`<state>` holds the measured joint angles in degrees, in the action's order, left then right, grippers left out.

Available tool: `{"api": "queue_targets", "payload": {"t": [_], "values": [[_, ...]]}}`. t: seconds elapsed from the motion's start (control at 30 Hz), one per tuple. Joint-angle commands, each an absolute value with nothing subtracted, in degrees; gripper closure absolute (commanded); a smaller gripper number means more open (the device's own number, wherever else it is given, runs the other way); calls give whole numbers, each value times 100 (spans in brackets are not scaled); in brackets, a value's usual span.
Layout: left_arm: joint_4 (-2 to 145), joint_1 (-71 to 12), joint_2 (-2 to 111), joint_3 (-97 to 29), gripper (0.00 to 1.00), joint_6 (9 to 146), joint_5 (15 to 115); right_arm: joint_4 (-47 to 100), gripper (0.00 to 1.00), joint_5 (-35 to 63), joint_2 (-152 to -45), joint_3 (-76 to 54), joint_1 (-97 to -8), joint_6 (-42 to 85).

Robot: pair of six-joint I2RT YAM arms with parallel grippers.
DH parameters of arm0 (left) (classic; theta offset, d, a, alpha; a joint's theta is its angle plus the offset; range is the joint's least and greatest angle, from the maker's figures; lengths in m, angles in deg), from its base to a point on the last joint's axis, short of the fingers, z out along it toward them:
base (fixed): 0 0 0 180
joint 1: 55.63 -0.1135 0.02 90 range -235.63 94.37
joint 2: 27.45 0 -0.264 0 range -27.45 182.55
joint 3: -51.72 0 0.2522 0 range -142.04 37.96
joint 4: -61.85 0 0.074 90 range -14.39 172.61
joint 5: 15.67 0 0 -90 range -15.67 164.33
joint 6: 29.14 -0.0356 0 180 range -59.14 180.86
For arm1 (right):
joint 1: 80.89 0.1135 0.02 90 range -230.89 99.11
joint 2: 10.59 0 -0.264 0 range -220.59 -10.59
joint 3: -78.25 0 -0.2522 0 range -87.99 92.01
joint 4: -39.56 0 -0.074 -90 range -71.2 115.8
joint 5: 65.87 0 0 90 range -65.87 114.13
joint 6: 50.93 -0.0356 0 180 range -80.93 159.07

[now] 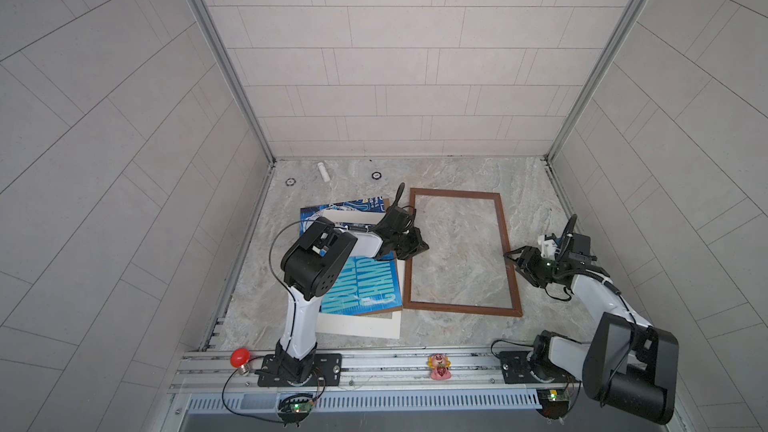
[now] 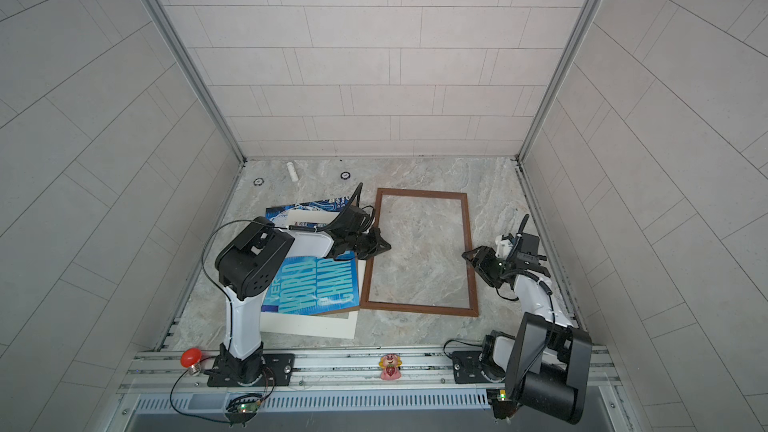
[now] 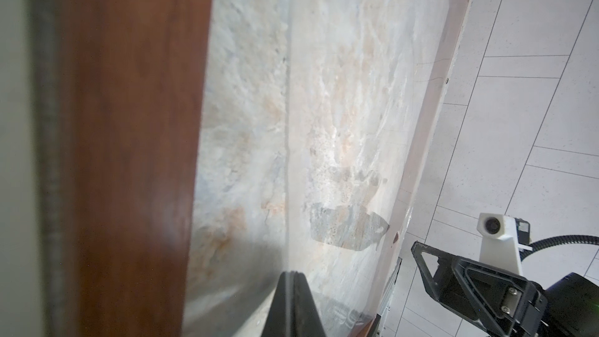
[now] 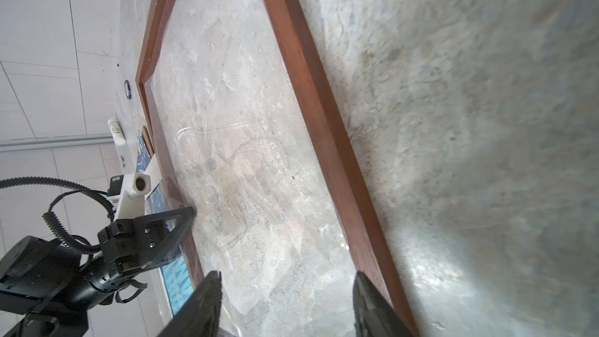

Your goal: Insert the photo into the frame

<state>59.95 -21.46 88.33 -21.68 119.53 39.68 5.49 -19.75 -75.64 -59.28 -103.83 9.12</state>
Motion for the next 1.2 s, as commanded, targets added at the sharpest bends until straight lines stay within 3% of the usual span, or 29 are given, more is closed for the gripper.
{"api": "queue_targets", "payload": {"t": [0.0,0.97,1.17], "values": [[5845,-2162,8800,-2078,99,11981,4118,345,34,-1627,-7480,-5906,-10401,1068],[5923,-2238,8953,-2172,99,11791,3927,573,31,-1647,-8050,-6034,-10401,1143],[6102,-2237,8980,-2214,96,11698,3927,611,31,-1701,-8124,-6044,-10403,1162]]}}
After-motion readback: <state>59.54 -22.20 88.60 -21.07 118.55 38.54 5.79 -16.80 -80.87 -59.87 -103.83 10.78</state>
